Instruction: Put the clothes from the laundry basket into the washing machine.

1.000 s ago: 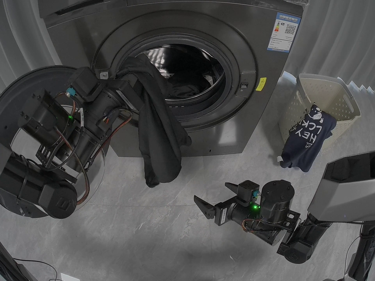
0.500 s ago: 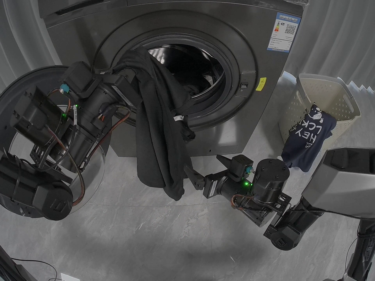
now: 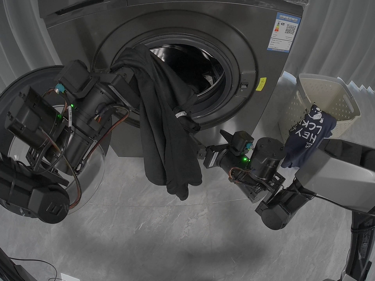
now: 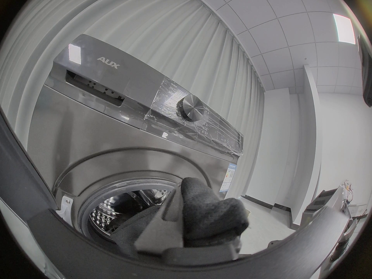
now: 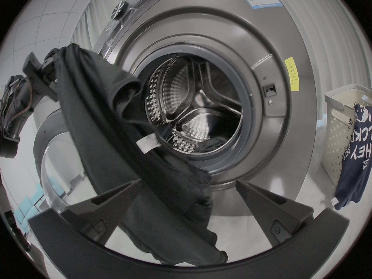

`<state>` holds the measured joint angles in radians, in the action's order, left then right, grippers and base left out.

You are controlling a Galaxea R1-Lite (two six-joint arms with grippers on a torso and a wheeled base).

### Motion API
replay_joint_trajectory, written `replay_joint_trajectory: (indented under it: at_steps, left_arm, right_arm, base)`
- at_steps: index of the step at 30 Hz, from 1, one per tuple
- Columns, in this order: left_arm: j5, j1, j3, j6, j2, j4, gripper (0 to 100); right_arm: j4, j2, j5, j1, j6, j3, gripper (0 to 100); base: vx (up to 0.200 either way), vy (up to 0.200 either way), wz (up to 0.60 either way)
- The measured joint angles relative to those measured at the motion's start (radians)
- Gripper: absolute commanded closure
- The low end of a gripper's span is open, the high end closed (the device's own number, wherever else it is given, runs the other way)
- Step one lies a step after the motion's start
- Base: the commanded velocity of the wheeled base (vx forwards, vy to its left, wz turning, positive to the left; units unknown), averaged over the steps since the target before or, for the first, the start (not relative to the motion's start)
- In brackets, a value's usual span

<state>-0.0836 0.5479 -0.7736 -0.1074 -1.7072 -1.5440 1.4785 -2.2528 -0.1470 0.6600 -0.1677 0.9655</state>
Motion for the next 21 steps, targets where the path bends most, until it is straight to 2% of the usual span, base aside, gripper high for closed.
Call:
replay_joint_trajectory:
  at_steps: [14, 21]
  left_arm:
    - [-0.004, 0.023, 0.012, 0.000, 0.006, -0.002, 100]
    - [-0.004, 0.023, 0.017, 0.000, 0.005, -0.002, 100]
  right_arm:
    - [-0.007, -0.037, 0.001, -0.039, 0.013, 0.064, 0]
    - [0.002, -0.042, 0.031, -0.030, 0.016, 0.089, 0]
  base:
    - [0.000, 0.000, 0.00]
    - [0.000, 0.000, 0.00]
